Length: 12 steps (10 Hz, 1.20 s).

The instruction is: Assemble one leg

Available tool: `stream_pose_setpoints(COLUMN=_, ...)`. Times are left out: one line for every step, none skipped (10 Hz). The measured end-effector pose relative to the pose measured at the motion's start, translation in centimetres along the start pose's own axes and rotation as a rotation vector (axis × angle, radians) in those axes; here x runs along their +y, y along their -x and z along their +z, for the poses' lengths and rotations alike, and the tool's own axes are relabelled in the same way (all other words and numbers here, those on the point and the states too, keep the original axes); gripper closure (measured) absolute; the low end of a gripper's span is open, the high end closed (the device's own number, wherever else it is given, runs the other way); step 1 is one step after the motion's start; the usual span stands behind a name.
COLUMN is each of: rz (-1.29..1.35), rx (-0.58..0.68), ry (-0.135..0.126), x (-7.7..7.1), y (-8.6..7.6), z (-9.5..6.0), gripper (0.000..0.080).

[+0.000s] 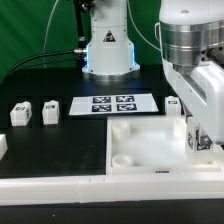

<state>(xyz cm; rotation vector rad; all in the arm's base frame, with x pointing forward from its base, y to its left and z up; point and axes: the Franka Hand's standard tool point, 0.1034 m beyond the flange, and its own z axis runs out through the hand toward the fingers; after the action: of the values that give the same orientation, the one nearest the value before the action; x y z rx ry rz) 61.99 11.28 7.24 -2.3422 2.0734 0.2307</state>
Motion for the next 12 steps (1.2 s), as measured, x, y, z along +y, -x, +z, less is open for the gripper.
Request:
stream_pose_setpoints(rz=-0.013, rx=0.000, ry=0.001, x=0.02, y=0.04, z=0.06, gripper=0.0318)
stream_pose_setpoints(rz=-0.034, rx=0.000, ry=0.001, x=0.03, y=0.07, z=0.08, gripper=0.0318)
stream_pose_setpoints(rz=-0.035, rx=0.000, ry=0.002, x=0.04, y=0.11, z=0.11, gripper=0.0187)
stream_pose_setpoints(rz=-0.037, rx=0.000, ry=0.002, x=0.04, y=0.13, z=0.12, gripper=0.0161)
stream_pose_setpoints(rz=-0.151, rx=0.001, ry=0.003, x=0.07, y=0.15, z=0.20, gripper=0.0161)
stream_pose_setpoints(rz=-0.259, rx=0.001, ry=0.006, x=0.12, y=0.20, z=0.33, gripper=0.0152)
stream_pose_setpoints(rz=-0.401, rx=0.000, ry=0.007, x=0.12, y=0.09, z=0.31, gripper=0.0152)
stream_pose_setpoints(rz=-0.520, rx=-0.001, ry=0.008, x=0.11, y=0.02, z=0.26, gripper=0.0151)
stream_pose_setpoints(rz=-0.609, rx=-0.002, ry=0.011, x=0.15, y=0.00, z=0.23, gripper=0.0151)
stream_pose_setpoints(rz=-0.751, rx=-0.003, ry=0.011, x=0.14, y=-0.06, z=0.23, gripper=0.0151)
stream_pose_setpoints(rz=-0.869, rx=-0.004, ry=0.011, x=0.14, y=-0.08, z=0.23, gripper=0.0151)
stream_pose_setpoints(rz=-0.976, rx=-0.003, ry=0.012, x=0.15, y=-0.08, z=0.23, gripper=0.0151)
